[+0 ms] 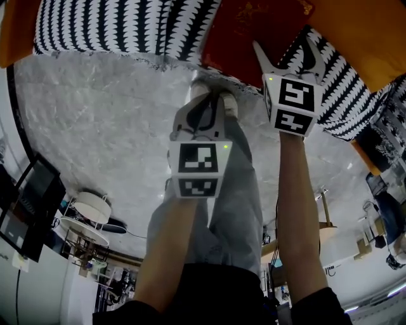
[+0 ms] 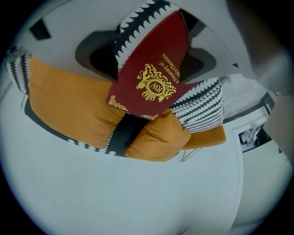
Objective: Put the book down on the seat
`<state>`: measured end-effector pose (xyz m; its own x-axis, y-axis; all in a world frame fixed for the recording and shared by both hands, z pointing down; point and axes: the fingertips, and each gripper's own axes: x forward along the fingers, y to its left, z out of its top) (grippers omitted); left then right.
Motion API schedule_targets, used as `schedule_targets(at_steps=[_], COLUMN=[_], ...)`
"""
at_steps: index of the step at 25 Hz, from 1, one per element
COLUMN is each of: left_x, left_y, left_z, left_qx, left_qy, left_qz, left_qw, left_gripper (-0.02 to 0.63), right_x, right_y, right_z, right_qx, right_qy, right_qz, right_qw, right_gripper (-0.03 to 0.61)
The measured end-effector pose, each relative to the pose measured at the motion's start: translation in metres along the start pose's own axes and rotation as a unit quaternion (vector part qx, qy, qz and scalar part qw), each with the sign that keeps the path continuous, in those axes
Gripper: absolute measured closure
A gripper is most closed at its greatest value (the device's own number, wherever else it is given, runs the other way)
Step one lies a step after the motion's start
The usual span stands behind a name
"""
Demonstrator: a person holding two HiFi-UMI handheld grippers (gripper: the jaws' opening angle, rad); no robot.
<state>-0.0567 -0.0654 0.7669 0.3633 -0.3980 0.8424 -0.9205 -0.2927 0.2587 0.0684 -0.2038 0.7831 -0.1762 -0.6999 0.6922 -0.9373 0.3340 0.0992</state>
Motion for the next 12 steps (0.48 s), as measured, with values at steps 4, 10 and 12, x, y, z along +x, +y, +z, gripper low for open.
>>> schedule_targets(at_steps=[4,10,12], left_x=[0.003,-0.010,-0.011], left_y=[0.014,0.008,0.006], left_z=[-0.013,-0.003,0.005], left_qx=[-0.003,0.003,0.008], left_qy=[-0.014,-0.026,-0.033], left_qz=[0.028,0.034,0.037], left_qw=[0.9995,0.9991,0.9987], left_gripper=[0.583,0.591,0.591], right_x=[-0.014,-0.055,-0.066], right_y=[0.018,0.028,0.028], right_z=[-0.006,-0.009,-0.013], right_qx=[0.048,0.100,0.138], right_qy=[-0.036,-0.035,-0.035], right_qz=[0.034,0.047,0.051], right_qw=[0.998,0.993,0.988], right_gripper=[0.401,0.508,0.534])
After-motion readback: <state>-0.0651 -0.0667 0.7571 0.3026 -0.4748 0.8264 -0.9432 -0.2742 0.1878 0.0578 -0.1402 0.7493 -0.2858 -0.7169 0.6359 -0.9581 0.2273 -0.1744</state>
